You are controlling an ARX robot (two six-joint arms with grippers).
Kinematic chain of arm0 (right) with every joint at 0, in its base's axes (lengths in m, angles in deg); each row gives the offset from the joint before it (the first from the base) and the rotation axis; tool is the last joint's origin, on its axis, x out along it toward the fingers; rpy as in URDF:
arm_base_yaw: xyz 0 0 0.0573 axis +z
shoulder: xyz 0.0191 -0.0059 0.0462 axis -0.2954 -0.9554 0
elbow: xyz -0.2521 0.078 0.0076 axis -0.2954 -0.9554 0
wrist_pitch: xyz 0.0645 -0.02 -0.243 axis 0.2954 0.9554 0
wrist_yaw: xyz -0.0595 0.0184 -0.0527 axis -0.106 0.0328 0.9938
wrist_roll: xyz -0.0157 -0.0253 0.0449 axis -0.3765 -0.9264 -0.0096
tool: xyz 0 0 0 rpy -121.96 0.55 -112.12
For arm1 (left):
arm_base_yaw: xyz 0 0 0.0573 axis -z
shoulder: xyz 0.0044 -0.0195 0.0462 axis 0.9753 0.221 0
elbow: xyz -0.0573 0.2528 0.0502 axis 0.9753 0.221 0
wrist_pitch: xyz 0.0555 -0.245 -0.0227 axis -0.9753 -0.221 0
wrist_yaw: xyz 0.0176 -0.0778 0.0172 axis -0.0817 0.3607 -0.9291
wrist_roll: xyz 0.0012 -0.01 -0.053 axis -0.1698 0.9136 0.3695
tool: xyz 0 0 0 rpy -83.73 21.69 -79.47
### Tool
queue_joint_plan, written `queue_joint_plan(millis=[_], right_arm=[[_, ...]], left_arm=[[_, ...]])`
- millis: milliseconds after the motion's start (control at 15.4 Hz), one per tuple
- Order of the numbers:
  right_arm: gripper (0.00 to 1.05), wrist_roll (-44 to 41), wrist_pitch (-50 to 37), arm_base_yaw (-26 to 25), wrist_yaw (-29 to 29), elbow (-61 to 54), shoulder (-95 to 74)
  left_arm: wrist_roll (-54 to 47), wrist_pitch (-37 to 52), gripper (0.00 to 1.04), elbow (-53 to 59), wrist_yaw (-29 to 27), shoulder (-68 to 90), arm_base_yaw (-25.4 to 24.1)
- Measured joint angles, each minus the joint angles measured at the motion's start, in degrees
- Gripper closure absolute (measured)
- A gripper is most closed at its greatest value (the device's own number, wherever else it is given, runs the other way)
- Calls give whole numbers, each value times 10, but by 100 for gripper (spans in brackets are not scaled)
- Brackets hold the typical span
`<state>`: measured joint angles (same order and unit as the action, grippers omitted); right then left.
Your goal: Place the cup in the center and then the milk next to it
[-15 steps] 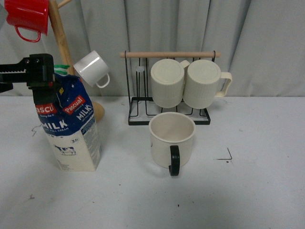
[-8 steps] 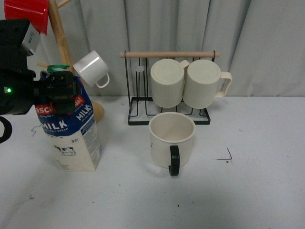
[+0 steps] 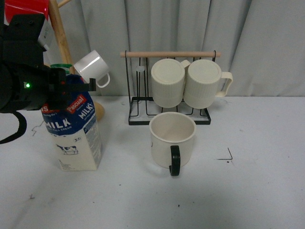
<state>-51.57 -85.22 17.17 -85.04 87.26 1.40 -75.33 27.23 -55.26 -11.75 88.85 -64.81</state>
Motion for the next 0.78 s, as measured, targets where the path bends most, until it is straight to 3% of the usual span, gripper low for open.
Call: queue_joint_plan(millis=[326, 781], right_arm=[[6, 0, 0, 0, 0, 0, 0], [6, 0, 0, 0, 0, 0, 0]], left_arm=[[31, 0, 102, -40, -35, 18, 97], [50, 14, 102, -45, -66, 42, 120]])
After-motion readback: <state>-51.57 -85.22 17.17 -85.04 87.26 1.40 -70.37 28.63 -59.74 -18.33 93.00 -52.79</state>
